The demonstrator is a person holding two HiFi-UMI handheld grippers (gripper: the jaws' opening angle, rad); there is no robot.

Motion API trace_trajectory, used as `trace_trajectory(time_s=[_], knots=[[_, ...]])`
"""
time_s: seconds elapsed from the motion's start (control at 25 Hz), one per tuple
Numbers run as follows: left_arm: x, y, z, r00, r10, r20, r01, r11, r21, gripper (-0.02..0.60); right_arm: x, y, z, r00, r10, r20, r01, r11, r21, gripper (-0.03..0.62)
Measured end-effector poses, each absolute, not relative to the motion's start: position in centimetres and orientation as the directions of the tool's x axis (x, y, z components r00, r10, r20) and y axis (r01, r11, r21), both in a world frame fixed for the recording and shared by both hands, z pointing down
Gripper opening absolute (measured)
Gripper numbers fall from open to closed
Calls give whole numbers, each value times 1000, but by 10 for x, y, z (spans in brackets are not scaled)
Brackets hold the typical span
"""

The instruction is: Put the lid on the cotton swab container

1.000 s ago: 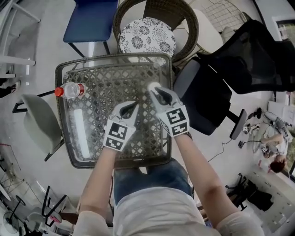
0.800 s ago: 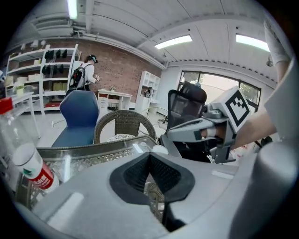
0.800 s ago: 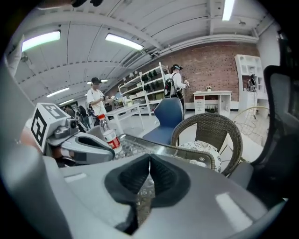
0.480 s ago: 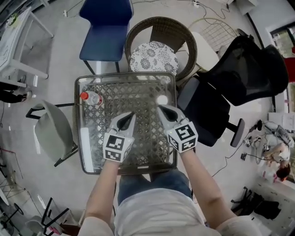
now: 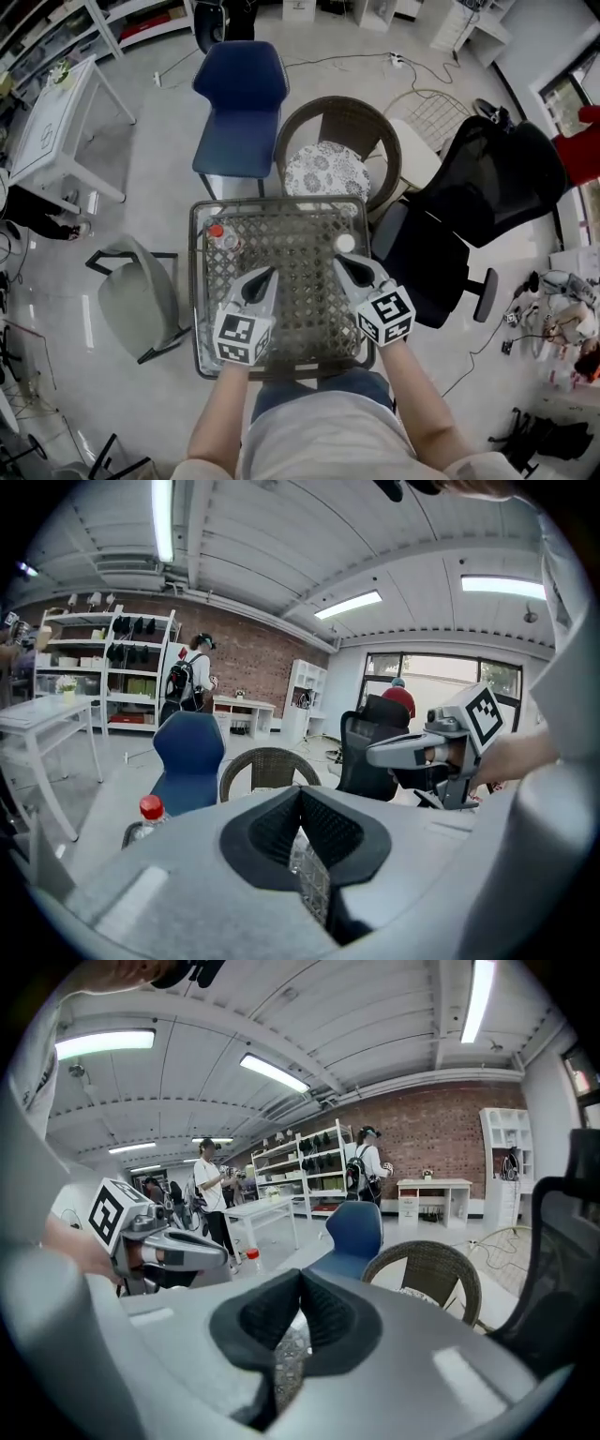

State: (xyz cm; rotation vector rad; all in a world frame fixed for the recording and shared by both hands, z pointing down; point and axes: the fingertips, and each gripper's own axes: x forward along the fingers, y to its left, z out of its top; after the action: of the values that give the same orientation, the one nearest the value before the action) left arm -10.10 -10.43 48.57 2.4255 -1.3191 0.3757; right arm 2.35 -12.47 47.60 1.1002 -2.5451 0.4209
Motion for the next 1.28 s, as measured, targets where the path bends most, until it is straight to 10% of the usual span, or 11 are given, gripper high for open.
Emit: trace_trajectory(time_s=[1.28], knots=[[-83,-7,276,655,-747,114,-754,-657,30,8,45,4,268,-642,-759,109,-765,644,-15,4]])
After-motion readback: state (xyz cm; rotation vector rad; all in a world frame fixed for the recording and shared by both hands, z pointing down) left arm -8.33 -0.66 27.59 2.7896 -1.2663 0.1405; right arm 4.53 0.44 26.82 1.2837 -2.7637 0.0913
